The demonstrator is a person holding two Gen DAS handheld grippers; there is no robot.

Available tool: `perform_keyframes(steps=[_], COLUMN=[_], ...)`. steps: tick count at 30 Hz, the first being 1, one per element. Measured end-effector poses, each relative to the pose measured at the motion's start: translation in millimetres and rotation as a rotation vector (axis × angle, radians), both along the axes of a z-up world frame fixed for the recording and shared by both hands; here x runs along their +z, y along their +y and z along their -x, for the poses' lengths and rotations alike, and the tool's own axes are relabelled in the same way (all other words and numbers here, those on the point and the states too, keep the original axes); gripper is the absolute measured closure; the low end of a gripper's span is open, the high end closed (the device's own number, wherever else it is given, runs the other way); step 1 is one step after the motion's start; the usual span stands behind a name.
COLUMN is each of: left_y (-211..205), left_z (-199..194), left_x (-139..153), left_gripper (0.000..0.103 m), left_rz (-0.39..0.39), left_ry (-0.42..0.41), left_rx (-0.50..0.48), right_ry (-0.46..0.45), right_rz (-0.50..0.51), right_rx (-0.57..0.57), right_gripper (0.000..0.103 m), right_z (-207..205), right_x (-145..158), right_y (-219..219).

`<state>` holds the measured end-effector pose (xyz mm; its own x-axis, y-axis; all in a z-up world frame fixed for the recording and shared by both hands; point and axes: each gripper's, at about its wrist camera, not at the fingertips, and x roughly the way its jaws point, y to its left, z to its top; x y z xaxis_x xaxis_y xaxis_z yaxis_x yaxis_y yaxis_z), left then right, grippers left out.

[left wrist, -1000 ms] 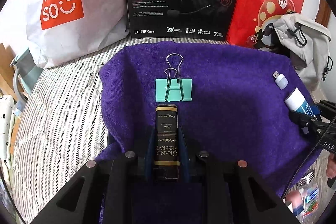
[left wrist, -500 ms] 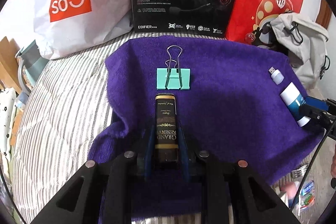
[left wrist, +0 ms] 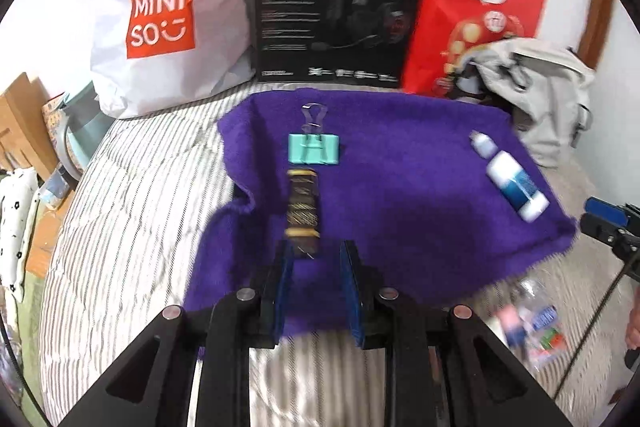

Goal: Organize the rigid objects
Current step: 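Carry box and balm jar onto the purple towel and open both grippers, then grasp the black rectangular case with left while right grasps the clear watermelon bottle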

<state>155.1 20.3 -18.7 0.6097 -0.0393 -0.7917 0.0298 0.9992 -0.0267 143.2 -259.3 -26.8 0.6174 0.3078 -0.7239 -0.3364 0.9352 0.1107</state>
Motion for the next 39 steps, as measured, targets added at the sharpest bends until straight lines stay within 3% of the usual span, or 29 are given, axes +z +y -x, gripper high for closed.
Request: perform_keyframes(steps=[4,13,22,32,39], left_y=[-16.5,-33.7,-51.5,-62.8,-53.7], left_z=[33.0,95.7,111.2,109.5,102.9], left_x=[-3.6,-29.7,-40.4,-50.0,-50.1], left_gripper=[0.08,0.08,0.079,0.076,0.075], left_rz=[-0.009,0.05,0.047,-0.016,-0.006], left_ry=[0.009,0.065,0.091,0.099,0.086], left_rx=[-0.034,-0.067,-0.124,-0.134,-0.139], right_ry=[0.012,0.042,0.054,0.06,0.075], right_rz=[-0.035,-0.064,-0.093,-0.103,-0.097], right_rx=[-0.01,-0.014,-0.024,-0.01,-0.012], right_gripper=[0.06,0.06,0.06,0.06,0.06], right_z=[28.4,79.8,103.3,101.7,95.0], right_x=[-6.4,-21.7,-29.6,-33.5,-39.3], right_y=[-3.2,-2.3,-6.6,-3.1,-0.2])
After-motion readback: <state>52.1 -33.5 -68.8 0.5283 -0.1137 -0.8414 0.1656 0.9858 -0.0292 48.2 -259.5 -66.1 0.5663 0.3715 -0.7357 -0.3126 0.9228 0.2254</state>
